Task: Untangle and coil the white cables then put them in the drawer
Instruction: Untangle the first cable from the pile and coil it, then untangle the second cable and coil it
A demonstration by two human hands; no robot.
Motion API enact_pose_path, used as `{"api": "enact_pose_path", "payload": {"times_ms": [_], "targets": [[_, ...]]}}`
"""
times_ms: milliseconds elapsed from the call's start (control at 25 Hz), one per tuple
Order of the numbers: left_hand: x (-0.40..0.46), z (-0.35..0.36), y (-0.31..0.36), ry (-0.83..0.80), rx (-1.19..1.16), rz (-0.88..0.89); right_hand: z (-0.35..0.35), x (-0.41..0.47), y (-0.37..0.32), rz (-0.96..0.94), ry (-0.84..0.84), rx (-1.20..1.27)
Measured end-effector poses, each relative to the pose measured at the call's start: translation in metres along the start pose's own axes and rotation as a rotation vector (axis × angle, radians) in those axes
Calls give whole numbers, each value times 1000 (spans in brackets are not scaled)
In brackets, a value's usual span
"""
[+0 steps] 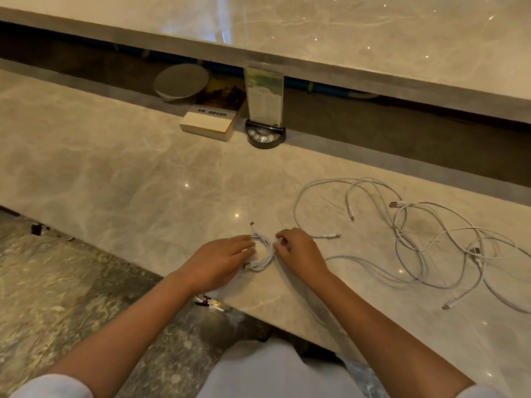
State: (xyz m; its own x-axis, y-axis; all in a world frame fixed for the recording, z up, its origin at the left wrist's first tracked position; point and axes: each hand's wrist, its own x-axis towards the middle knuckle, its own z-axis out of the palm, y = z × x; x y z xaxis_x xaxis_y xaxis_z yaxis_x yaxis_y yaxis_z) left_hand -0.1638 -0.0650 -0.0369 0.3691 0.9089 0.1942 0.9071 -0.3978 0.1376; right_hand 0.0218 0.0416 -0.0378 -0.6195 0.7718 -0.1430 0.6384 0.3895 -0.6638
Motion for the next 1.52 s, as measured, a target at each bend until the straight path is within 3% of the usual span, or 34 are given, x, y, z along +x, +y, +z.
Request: {"api": "enact_pose_path", "payload": {"times_ms": [120, 240, 360, 480, 560, 680, 800, 960, 1160, 1360, 1520], "targets": [[40, -13, 20, 91, 29, -18, -27, -9, 20, -5, 118, -120], [83, -2, 40, 103, 27, 4, -49, -14, 48, -71, 240, -444], [115, 26, 48, -25, 46, -90, -49, -17, 67, -51, 195, -604], [131, 38, 52, -227, 107, -128, -44, -21, 72, -66, 171, -577], [139, 37, 54, -257, 135, -122, -47, -22, 71, -61, 172, -563], [148, 24, 60, -261, 34, -110, -61, -30, 74, -24, 148, -491], [159, 16, 68, -225, -195, -144, -85, -42, 83, -93, 226, -309], [179, -7, 81, -64, -490, -202, -143, -56, 92, -77, 491, -98], [213, -21, 83, -1, -557, -237, -212, -72, 106, -43, 746, 34], [224, -26, 90, 37, -662, -387, -267, -104, 131, 154, 975, 216], [232, -28, 103, -102, -562, -234, -283, -117, 147, 340, 1141, 379]]}}
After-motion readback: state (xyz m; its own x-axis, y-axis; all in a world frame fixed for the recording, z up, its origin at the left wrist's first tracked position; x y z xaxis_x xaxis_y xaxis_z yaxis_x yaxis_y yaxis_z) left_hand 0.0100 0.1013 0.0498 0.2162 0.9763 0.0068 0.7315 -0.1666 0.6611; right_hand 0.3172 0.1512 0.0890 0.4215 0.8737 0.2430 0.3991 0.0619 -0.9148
